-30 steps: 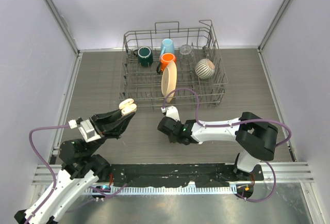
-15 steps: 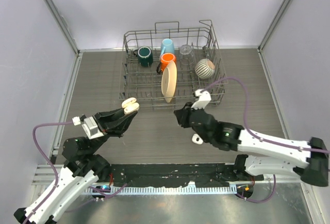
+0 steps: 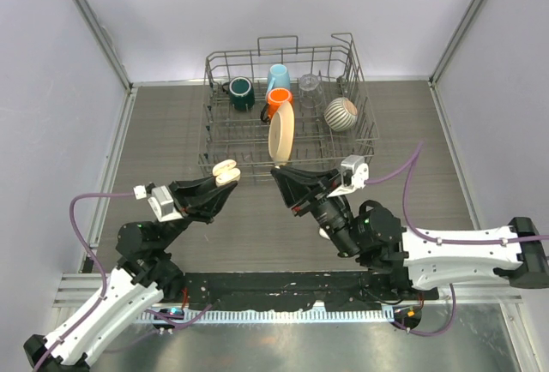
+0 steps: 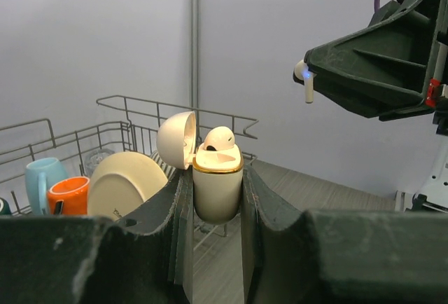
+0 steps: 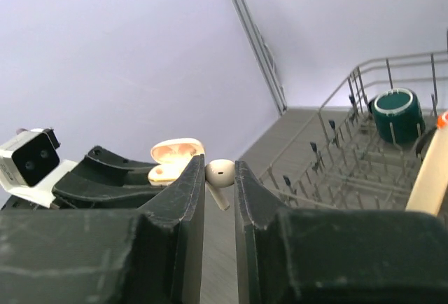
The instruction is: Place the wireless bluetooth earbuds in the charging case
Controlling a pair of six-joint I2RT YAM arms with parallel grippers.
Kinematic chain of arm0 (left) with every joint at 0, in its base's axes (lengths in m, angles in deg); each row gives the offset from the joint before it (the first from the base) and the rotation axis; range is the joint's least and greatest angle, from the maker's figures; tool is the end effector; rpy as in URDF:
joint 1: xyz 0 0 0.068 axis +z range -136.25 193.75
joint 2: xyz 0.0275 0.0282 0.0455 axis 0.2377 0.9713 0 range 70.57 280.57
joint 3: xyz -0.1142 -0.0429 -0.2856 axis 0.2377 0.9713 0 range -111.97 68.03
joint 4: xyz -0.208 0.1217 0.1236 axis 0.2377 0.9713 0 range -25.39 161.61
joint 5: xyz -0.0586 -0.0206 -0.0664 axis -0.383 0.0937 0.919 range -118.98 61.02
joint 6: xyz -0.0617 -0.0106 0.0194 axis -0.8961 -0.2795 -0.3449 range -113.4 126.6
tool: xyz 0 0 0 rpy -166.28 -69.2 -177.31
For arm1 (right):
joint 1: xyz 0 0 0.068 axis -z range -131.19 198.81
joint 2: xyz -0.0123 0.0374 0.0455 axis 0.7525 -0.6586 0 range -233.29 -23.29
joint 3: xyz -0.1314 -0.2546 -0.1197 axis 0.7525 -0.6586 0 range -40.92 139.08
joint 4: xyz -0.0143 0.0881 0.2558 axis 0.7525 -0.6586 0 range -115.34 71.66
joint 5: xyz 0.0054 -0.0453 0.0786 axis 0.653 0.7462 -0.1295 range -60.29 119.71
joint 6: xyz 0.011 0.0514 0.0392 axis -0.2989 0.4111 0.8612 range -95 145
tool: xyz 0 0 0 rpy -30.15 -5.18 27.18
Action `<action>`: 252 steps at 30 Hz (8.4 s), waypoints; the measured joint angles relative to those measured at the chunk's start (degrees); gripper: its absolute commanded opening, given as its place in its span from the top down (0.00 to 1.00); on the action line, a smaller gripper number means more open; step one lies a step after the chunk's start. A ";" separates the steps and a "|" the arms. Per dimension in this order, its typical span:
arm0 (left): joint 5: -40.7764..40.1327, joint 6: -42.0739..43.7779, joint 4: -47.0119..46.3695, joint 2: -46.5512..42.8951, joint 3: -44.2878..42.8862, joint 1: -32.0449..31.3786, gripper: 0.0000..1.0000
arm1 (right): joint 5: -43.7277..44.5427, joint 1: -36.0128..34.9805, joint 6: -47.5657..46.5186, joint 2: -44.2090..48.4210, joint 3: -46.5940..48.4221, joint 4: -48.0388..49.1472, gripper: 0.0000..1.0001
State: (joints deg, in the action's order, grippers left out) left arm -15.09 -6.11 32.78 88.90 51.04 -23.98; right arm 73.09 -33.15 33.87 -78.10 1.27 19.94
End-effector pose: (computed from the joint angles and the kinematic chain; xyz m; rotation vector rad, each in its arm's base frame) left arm 0.0681 -0.0684 0.3258 0.4565 0.9995 -0.9197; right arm 0.0642 0.2011 0.4121 -0.0966 1.3042 0.9431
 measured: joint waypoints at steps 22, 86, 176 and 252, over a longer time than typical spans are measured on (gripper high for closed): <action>5.79 -3.37 -8.61 5.62 0.74 0.00 1.00 | -9.18 -1.18 -6.14 -14.93 7.15 18.95 0.99; 6.23 -3.65 -9.55 5.03 0.74 0.00 1.00 | -8.50 -1.20 -4.57 -18.93 8.37 11.96 0.99; 3.21 -3.72 -12.96 5.99 1.95 0.24 1.00 | -8.52 0.15 1.44 -21.18 13.00 5.14 0.88; 19.91 -3.34 -4.94 10.51 -4.72 0.31 1.00 | -15.52 14.64 20.28 -13.20 32.52 -53.44 0.43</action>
State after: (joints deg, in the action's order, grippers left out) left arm 4.82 -9.46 27.84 99.41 46.32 -23.68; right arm 57.57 -18.50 54.15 -91.30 33.80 -33.50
